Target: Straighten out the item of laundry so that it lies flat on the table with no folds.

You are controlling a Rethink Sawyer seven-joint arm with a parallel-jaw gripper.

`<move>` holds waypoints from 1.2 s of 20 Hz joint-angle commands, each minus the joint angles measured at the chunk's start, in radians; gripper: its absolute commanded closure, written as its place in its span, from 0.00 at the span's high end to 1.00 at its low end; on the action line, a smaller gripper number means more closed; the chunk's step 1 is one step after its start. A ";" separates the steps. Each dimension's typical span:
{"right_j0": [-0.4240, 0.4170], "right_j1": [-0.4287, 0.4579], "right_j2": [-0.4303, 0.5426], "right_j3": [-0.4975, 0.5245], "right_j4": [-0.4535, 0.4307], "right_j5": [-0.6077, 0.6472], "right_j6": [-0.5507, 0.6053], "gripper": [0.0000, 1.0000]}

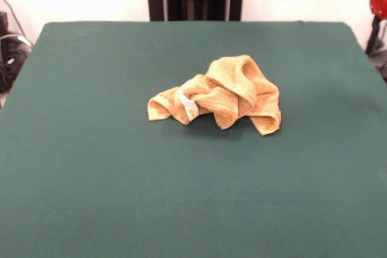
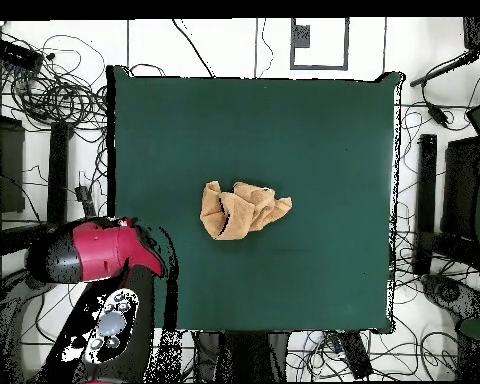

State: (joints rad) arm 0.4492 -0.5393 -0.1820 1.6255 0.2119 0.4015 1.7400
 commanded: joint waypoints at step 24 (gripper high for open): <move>-0.210 -0.077 0.083 0.110 -0.049 -0.009 0.109 1.00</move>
State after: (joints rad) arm 0.2326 -0.6826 -0.1850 1.7042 0.2119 0.4013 1.7406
